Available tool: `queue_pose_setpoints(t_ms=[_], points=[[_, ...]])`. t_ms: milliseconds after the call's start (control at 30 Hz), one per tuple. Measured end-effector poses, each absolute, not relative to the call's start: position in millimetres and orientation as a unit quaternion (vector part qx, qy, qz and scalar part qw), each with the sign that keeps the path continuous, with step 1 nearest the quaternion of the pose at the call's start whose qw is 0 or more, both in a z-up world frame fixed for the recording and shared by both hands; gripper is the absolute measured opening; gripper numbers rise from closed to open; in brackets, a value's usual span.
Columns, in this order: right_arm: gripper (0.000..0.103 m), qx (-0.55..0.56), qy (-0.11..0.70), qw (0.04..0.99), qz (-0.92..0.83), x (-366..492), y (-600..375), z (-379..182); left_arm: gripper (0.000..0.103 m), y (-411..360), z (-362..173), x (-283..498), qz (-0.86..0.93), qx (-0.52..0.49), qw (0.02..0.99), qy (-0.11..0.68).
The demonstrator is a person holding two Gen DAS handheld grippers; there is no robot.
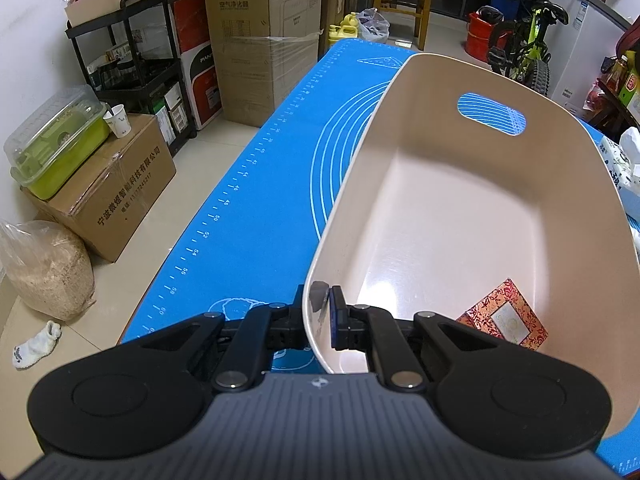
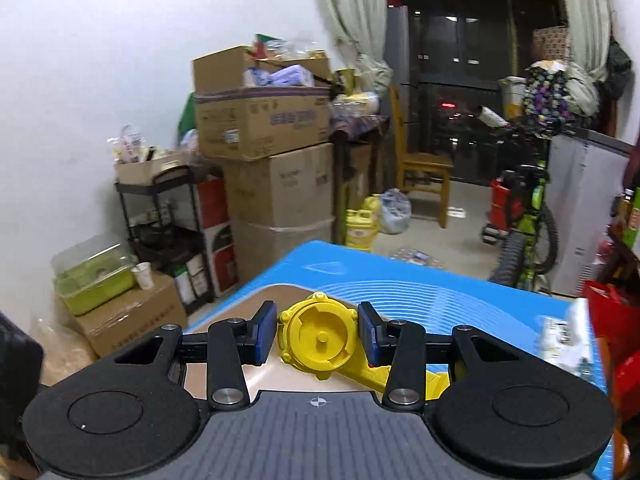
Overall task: Organize rigid objects
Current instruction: 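Carry the yellow piece over the basket and release it with the right tool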
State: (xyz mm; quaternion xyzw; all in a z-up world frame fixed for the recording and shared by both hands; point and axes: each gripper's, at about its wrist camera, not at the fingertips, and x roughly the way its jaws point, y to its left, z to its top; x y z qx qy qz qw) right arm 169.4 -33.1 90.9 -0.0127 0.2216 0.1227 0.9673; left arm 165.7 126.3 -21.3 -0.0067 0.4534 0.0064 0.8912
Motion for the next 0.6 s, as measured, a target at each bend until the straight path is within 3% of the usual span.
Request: queue_pose_setpoints(t_ms=[600], points=[[0.05,-0.021,0.363,0.922,0.132,186.7,8.2,8.3,0.012,126.1,-21.3,166.2,0.007,-0.007,0.891,0.454]])
